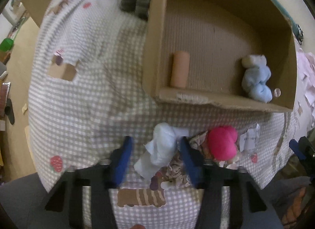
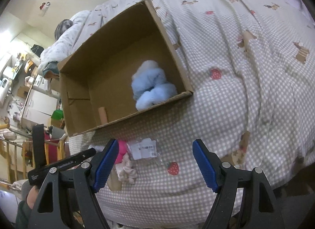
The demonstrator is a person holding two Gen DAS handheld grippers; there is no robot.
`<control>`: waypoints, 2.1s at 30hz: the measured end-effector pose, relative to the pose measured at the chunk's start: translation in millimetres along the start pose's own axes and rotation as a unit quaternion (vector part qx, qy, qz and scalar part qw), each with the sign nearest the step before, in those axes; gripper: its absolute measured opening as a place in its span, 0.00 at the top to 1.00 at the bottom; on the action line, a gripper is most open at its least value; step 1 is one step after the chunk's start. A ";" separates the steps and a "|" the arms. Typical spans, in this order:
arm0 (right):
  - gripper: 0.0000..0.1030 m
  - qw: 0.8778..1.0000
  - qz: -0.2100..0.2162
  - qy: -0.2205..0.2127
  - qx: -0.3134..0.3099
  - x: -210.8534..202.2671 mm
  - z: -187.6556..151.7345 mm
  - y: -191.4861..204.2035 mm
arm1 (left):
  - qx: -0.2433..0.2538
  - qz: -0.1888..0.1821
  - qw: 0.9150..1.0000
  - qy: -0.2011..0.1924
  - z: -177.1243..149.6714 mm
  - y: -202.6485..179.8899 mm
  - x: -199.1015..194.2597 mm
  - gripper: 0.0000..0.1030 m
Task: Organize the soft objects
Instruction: 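Move the left tool to the white sock and grasp it, then grasp the clear barcode bag with the right tool while the left tool lifts the sock, then carry the sock and bag into the box and open both tools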
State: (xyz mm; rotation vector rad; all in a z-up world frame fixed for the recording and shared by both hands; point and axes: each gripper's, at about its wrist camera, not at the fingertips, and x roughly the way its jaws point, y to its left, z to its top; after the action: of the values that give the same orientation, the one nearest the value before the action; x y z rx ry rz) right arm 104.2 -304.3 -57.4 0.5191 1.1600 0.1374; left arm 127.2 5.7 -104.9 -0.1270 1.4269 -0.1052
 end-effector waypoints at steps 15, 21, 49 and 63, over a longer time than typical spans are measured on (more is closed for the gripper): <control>0.21 0.998 0.028 0.042 -0.022 20.6 1.4 14.5 | -0.004 -0.015 0.998 -0.059 -11.5 2.3 -44.4 0.84; 0.28 0.996 0.017 0.088 -0.025 50.8 -3.9 21.2 | -0.010 -0.028 0.996 -0.079 -12.8 8.6 -63.1 0.84; 0.85 0.990 -0.046 0.085 -0.104 71.8 -12.4 51.3 | 0.008 -0.006 0.997 -0.072 -11.9 2.3 -58.3 0.84; 0.85 0.997 0.054 0.005 -0.049 -1.1 1.3 41.1 | 0.038 -0.002 0.989 -0.145 -21.2 -10.6 -116.5 0.84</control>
State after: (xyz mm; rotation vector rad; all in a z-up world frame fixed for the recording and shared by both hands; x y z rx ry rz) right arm 111.5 -269.2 -37.3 0.4952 1.1297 0.2889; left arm 89.9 12.1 7.8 -0.0775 1.1303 -0.1384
